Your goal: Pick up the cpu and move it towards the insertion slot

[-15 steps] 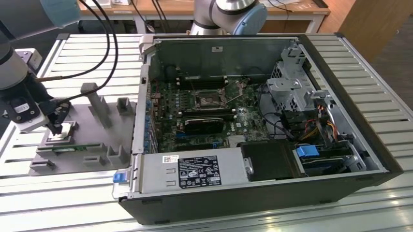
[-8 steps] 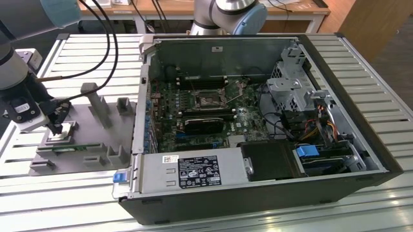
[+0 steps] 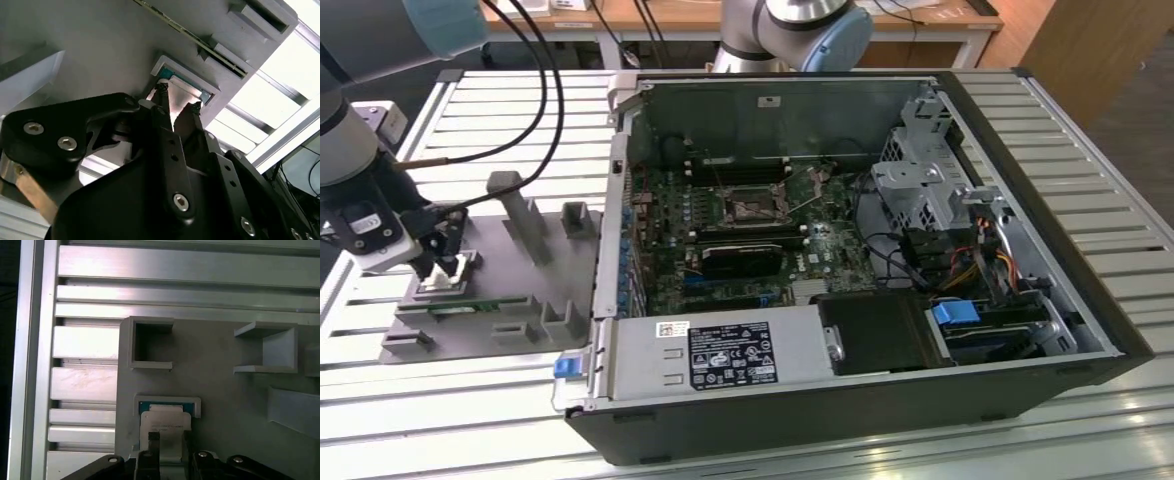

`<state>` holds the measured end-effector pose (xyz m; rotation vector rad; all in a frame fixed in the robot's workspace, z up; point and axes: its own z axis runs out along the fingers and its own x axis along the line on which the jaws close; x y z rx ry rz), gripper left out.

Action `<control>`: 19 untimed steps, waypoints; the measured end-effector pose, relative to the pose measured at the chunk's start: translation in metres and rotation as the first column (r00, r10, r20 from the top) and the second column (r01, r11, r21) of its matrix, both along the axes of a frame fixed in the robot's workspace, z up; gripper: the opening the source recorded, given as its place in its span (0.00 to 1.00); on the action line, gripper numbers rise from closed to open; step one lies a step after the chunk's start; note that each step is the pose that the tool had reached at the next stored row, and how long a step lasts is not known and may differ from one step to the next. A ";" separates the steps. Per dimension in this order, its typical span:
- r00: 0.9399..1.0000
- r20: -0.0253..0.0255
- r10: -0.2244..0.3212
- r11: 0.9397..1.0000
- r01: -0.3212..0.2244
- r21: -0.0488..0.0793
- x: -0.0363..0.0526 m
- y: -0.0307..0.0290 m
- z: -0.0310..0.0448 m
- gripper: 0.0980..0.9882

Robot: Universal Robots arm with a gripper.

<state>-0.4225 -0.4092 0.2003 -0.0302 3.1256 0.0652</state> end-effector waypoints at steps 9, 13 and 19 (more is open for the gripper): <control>1.000 0.000 0.000 1.000 0.000 0.000 -0.0006 0.0000 -0.0005 0.62; 1.000 0.000 -0.002 1.000 0.002 0.000 -0.0006 0.0000 -0.0038 0.62; 1.000 0.000 -0.003 1.000 0.003 0.000 -0.0008 0.0020 -0.0118 0.62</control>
